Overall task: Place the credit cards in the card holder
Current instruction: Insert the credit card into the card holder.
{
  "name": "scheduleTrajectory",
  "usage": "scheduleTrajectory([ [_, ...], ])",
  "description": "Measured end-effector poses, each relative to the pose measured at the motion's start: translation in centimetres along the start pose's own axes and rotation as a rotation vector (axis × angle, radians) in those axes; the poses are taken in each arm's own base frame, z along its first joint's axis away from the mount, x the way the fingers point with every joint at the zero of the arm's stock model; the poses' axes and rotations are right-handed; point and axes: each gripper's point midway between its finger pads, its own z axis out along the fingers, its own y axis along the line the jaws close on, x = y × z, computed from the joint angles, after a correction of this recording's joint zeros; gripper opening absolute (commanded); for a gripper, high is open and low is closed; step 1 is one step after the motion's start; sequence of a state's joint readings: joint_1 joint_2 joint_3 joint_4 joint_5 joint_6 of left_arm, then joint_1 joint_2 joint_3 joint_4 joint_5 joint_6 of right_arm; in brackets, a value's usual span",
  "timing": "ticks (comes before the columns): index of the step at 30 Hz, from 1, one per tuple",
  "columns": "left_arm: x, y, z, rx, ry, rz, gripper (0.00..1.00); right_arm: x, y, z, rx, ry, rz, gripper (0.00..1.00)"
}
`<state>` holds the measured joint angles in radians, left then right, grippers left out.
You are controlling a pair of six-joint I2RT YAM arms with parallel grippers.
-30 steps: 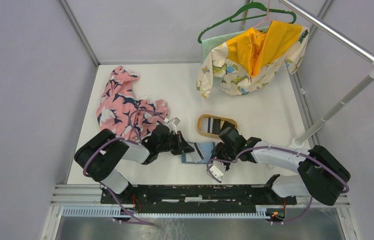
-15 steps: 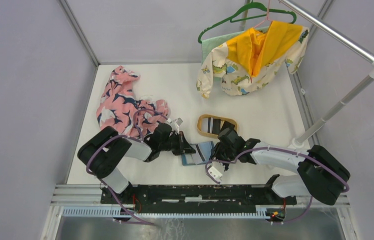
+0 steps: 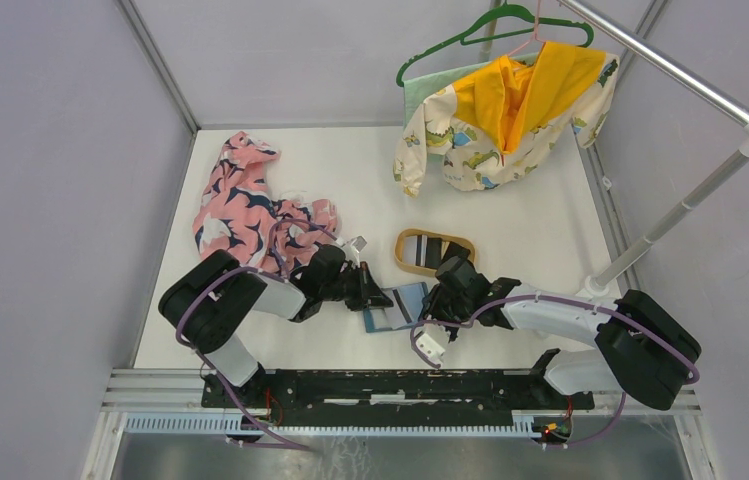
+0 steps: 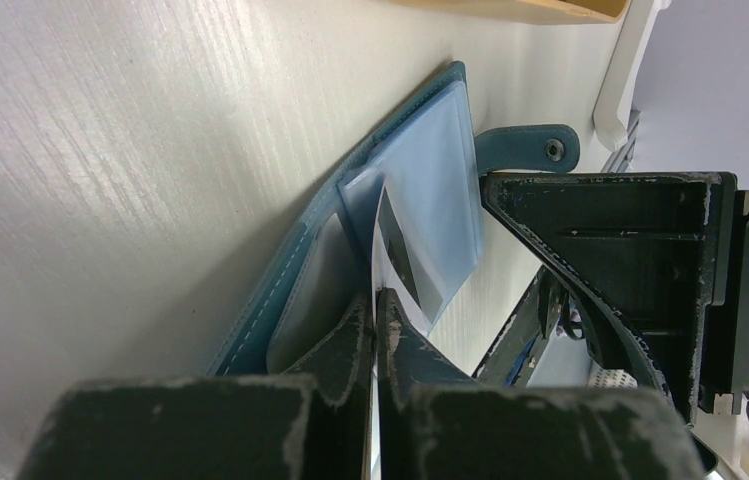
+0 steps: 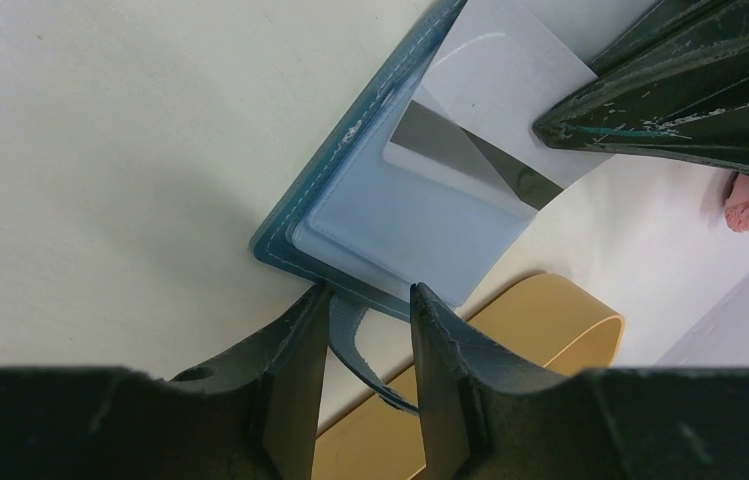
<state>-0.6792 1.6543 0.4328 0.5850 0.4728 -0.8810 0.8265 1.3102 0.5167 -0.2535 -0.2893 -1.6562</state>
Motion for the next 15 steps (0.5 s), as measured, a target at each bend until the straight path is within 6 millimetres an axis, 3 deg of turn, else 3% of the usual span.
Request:
scheduleTrajectory([
  [15,0.11,-0.21,0.77,0.019,0.039,-0.027,0.06,0.16,-0.1,0.01,0.003,0.014,-0.006,0.43],
])
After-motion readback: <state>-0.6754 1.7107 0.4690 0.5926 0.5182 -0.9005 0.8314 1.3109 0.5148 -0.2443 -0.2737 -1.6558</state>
